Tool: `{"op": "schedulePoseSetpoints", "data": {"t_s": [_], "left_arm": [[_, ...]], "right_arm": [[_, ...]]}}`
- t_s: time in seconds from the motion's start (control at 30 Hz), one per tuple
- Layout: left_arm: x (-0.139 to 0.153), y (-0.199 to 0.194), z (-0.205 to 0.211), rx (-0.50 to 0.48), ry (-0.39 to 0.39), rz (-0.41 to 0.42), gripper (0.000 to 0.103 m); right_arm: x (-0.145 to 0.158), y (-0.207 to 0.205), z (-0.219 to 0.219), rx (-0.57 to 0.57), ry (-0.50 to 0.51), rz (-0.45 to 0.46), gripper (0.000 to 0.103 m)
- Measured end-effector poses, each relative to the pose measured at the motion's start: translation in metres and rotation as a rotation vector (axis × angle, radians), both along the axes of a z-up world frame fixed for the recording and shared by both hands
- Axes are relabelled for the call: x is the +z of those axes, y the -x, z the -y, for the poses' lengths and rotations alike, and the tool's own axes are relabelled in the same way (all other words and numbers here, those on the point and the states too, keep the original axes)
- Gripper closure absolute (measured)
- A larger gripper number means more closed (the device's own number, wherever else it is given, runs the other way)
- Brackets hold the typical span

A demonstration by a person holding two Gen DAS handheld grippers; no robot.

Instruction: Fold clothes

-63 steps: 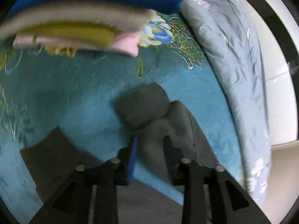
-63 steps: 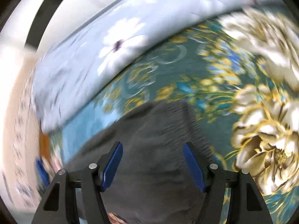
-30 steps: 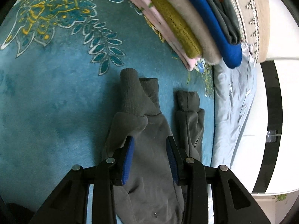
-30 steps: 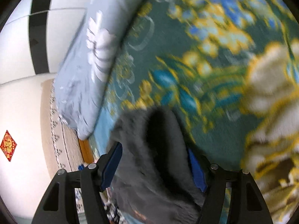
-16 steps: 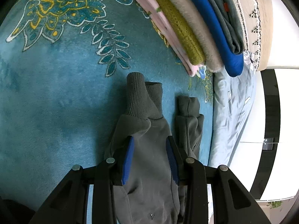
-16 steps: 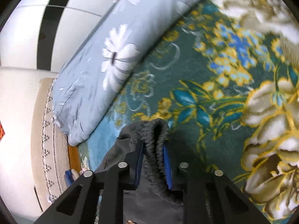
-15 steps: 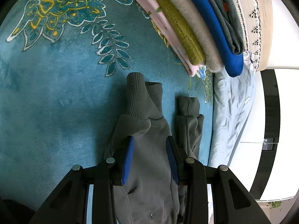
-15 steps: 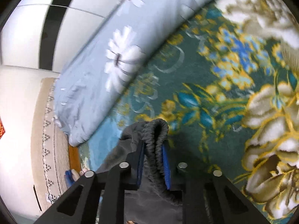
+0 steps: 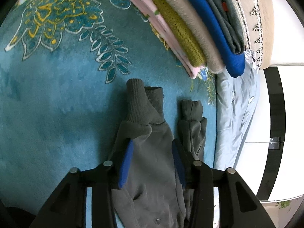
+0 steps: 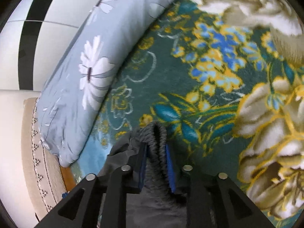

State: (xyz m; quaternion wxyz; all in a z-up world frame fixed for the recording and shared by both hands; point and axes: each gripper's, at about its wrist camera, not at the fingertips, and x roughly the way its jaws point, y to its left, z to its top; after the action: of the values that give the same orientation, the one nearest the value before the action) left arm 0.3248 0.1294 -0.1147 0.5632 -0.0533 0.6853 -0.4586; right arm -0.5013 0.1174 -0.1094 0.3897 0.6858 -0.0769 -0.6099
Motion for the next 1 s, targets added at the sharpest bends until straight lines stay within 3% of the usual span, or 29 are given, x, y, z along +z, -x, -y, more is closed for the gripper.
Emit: {"op": "schedulePoseSetpoints", "data": {"t_s": [0.1,0.27,0.4,0.5,0.73,0.93,1.0], "left_arm": [[0.006,0.0,-0.001,-0.006,0.012,0.038,0.059],[0.014,-0.006,-0.006,0.03,-0.009,0.133,0.05],[-0.003,-0.009,0.0,0.017,-0.135,0.127,0.05],[-0.019,-0.005,0.008,-0.026,-0.21,0.092,0.05],[-0.025,0.005,0.015,-0.115,-0.252,0.129,0.05],[-0.026,0.001,0.008,-0.105,-0.249,0.095,0.05],[-0.027,0.002,0.006,-0.112,-0.246,0.088,0.05]], "right_arm": [[0.027,-0.003,-0.017,-0.013,0.037,-0.046,0.064],[0.046,-0.011,-0.064,-0.025,0.02,-0.059,0.057],[0.033,-0.02,-0.118,-0.086,-0.026,-0.012,0.045],[0.017,-0.037,-0.135,-0.102,-0.034,0.061,0.044],[-0.021,-0.081,-0.155,-0.108,-0.036,0.237,0.042],[-0.026,-0.104,-0.124,-0.105,-0.109,0.159,0.045],[-0.024,-0.106,-0.12,-0.124,-0.127,0.155,0.061]]}}
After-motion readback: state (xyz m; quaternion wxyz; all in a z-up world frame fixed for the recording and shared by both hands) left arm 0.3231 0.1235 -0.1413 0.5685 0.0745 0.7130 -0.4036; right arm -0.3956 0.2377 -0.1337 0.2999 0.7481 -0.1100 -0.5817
